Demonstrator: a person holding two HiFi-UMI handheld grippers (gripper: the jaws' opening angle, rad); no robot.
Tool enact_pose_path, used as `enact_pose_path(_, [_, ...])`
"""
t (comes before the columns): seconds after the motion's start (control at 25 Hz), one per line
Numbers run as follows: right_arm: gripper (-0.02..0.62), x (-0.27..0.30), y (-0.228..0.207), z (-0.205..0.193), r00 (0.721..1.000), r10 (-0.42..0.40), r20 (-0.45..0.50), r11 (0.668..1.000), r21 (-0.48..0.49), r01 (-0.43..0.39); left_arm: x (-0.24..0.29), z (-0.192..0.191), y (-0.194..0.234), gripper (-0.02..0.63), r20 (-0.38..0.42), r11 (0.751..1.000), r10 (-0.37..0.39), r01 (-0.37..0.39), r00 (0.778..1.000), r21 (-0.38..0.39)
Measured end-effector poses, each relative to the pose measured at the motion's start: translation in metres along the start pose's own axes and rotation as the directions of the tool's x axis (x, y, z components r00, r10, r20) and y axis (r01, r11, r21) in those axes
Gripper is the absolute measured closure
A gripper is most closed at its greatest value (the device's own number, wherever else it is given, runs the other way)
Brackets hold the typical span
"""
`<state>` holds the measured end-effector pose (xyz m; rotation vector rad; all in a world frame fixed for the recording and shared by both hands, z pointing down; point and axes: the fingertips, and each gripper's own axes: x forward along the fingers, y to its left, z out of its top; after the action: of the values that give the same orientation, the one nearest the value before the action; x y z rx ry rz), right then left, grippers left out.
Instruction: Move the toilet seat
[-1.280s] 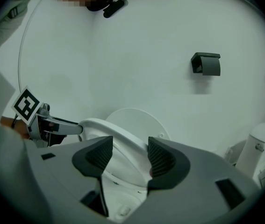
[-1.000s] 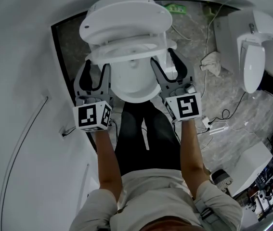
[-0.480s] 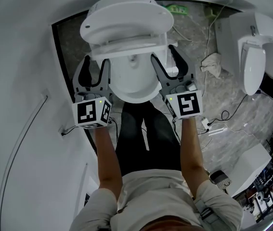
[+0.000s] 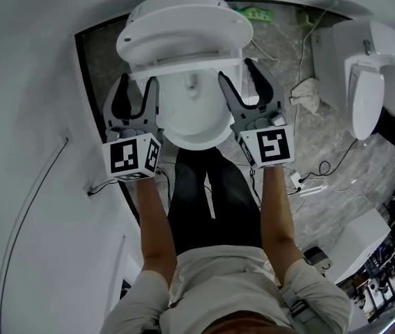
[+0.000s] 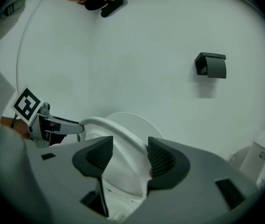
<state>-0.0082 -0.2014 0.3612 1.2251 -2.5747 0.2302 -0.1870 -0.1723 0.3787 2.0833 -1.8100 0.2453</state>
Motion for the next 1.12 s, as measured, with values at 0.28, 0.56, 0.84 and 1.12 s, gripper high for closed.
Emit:
enact_pose_path(0.28, [0.344, 0.009, -0.006, 0.003, 1.0, -0.013, 0.012, 1.0, 0.004, 0.013, 0.009, 0.004, 0.002, 0.348, 0.008, 1.0, 0.001, -0.001, 1.0, 0.005])
enact_pose_path(0.56, [0.344, 0.017, -0.011, 0.006, 1.0, -0.027, 0.017, 1.0, 0.006, 0.027, 0.017, 0.009, 0.005, 0.348, 0.011, 1.0, -0.005, 0.005, 1.0, 0.004])
enact_pose_path(0.84, [0.344, 0.025, -0.016, 0.005, 0.999, -0.039, 0.014, 0.999, 0.011, 0.039, 0.025, 0.01, 0.007, 0.348, 0.013, 1.0, -0.013, 0.013, 1.0, 0.015])
enact_pose_path(1.12, [0.344, 0.032, -0.02, 0.008, 0.999, -0.051, 0.009, 0.999, 0.003, 0.051, 0.032, 0.013, 0.009, 0.348, 0.019, 1.0, -0.011, 0.011, 1.0, 0.021])
